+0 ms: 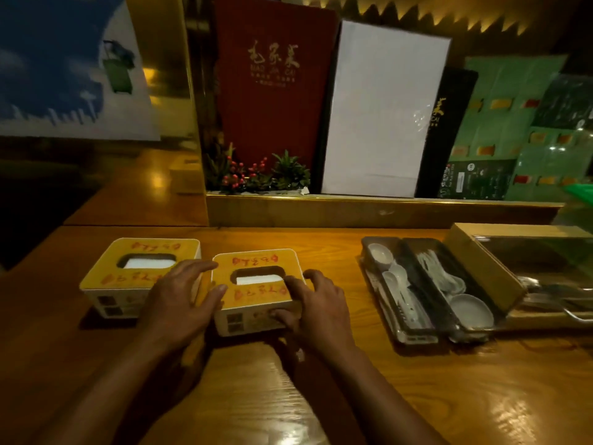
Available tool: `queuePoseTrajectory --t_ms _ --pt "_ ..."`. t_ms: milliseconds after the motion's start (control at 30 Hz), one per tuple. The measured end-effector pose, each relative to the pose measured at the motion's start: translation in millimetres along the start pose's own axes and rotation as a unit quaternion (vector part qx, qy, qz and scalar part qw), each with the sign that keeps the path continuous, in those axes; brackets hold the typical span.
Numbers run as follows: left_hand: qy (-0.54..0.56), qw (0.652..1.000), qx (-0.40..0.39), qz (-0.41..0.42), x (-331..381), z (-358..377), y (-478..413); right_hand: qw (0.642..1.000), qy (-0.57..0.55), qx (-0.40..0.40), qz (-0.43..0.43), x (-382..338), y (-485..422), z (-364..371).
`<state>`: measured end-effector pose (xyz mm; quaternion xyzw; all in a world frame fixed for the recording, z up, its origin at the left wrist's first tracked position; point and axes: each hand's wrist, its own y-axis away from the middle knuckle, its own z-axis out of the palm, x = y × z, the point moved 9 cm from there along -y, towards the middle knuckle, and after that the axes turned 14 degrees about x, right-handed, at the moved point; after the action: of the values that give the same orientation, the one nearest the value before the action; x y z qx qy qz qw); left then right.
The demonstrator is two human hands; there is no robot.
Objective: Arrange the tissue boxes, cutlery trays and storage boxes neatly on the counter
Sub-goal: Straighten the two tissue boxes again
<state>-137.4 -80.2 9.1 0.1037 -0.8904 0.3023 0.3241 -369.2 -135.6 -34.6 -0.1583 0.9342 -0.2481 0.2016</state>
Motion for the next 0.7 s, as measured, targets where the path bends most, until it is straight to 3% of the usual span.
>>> queuePoseTrajectory --t_ms 233,700 --pt "0.110 0.987 -0.111 -0.039 17 73 8 0.996 0.060 0.010 0.065 51 -18 -20" --pt "0.158 0.977 -0.125 -0.072 61 175 -23 0.984 0.097 0.046 0.141 129 -36 -46"
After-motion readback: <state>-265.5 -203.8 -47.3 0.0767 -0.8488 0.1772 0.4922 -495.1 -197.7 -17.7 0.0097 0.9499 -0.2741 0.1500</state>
